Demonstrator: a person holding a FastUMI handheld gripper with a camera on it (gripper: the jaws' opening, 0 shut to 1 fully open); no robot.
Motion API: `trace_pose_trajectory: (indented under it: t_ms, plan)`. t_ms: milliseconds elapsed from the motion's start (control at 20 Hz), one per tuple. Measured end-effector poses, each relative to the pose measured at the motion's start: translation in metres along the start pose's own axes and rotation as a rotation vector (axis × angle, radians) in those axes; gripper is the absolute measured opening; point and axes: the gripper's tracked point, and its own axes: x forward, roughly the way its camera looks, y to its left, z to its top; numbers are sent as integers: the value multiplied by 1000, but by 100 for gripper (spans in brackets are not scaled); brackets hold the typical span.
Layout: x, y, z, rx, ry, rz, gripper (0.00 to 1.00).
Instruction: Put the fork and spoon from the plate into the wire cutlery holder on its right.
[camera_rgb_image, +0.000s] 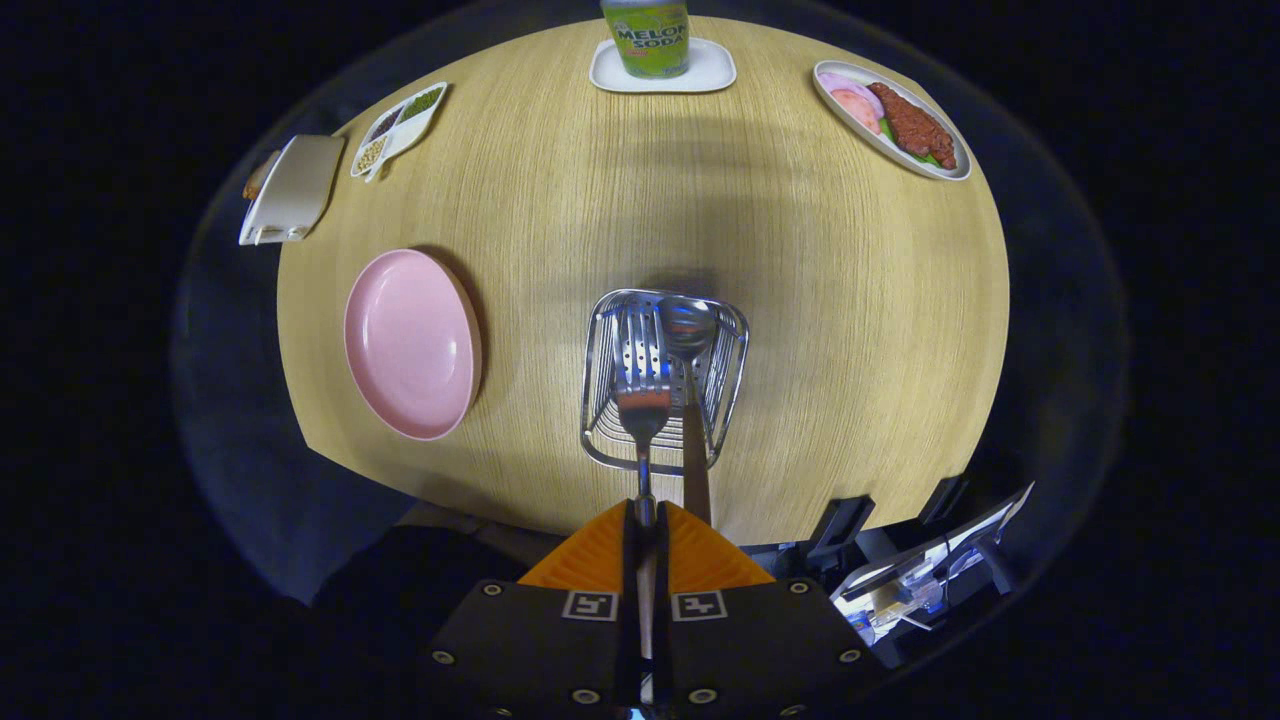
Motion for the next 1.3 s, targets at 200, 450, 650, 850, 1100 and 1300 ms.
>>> trace_pose_trajectory:
  t_ms: [200,450,650,850,1100,1300]
  plan:
    - [6,-1,8,7,29,-14,7]
    - [2,-3,15,41,2,-1,10]
    - [-23,3,35,88,-161,40,16]
    - [-67,19,45,108,-357,97,24]
    - [-148,48,56,123,-675,214,33]
    - [-210,39,73,151,-1038,183,33]
